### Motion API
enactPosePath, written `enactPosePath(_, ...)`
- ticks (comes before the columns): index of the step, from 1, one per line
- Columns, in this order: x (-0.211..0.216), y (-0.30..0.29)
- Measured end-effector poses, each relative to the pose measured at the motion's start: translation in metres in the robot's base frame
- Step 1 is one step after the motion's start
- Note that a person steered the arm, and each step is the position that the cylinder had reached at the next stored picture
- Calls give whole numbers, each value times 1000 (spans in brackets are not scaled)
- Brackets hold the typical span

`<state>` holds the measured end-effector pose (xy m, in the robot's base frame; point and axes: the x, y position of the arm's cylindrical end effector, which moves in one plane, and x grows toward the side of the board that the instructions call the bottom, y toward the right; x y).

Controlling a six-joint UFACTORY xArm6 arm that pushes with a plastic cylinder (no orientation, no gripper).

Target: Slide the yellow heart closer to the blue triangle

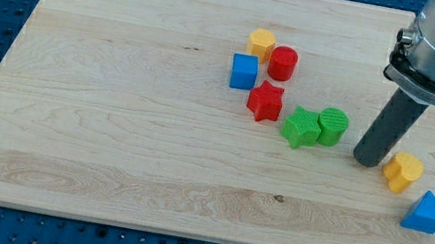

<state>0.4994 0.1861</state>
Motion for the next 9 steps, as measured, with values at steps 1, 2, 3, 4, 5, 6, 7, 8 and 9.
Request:
enactPosePath(1, 0, 1)
enactPosePath(2, 0, 1)
enactPosePath(3, -8, 1)
enactPosePath(4, -19, 7)
enactPosePath(5, -15, 32)
enactPosePath(6, -1, 58)
enactPosePath(7, 9, 71)
enactPosePath(8, 0, 66)
enactPosePath(9, -21, 41)
